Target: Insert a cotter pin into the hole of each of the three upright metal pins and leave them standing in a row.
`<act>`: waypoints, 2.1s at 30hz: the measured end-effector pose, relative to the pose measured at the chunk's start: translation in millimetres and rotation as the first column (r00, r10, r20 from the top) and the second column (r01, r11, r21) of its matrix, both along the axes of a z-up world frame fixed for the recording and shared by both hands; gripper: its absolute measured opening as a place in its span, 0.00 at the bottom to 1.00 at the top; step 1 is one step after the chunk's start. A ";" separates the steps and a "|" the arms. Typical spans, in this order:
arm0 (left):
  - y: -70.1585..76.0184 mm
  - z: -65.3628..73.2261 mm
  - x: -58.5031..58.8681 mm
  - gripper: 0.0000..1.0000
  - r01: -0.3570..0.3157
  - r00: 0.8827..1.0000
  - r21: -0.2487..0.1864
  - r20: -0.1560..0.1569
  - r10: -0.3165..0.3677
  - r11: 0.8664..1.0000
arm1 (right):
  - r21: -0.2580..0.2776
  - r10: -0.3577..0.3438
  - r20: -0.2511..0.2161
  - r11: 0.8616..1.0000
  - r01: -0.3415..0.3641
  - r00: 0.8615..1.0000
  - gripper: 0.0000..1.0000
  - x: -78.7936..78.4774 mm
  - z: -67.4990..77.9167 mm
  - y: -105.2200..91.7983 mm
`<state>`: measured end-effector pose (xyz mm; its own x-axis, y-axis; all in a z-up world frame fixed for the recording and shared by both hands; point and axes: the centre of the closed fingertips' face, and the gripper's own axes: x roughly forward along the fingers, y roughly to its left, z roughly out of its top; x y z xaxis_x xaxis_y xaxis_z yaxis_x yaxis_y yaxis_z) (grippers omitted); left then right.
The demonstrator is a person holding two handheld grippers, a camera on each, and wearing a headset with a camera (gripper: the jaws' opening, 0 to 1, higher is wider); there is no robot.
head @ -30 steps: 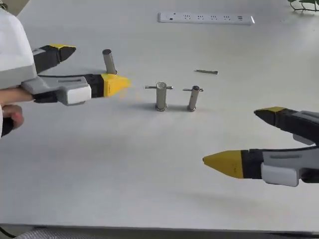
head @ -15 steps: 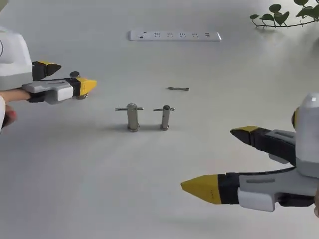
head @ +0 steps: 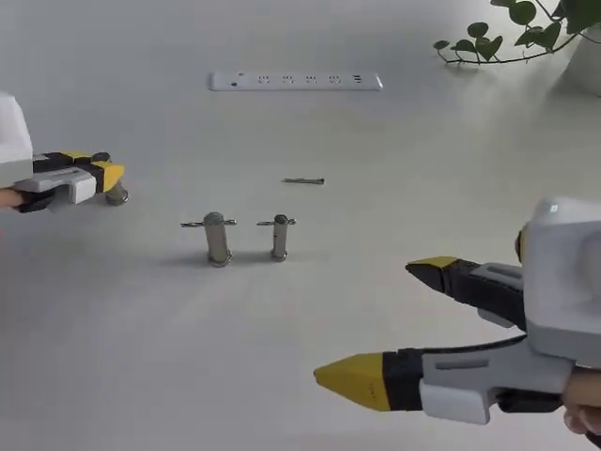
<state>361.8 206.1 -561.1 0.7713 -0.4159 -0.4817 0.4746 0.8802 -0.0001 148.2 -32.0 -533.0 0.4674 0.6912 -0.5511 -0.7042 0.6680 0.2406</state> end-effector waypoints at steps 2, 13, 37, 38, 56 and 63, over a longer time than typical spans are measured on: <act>-0.7 -0.2 -1.4 0.11 -0.005 1.000 0.000 0.002 0.005 1.000 | -0.003 0.000 -0.002 1.000 0.000 1.000 0.92 -1.0 -1.0 -0.2; 2.6 22.6 -13.2 0.10 -0.024 1.000 -0.044 0.007 0.024 0.999 | 0.001 0.009 0.007 1.000 -0.009 1.000 0.92 -3.8 1.3 1.6; -87.1 99.9 -121.1 0.10 0.314 0.947 -0.064 0.096 -0.307 0.947 | 0.026 0.006 0.036 1.000 -0.007 0.999 0.90 -2.9 5.0 -4.0; -95.1 95.4 -126.6 0.10 0.331 0.941 -0.063 0.093 -0.325 0.941 | 0.026 0.004 0.034 1.000 -0.005 0.999 0.90 -3.2 4.4 -4.9; -164.0 19.3 -161.4 0.11 0.470 0.883 -0.014 -0.012 -0.470 0.883 | 0.005 0.002 0.011 1.000 -0.002 1.000 0.89 -9.2 -4.0 -9.7; -170.6 5.2 -162.4 0.11 0.482 0.876 0.000 -0.015 -0.481 0.876 | 0.000 0.006 0.003 1.000 -0.006 1.000 0.88 -9.3 -5.6 -9.3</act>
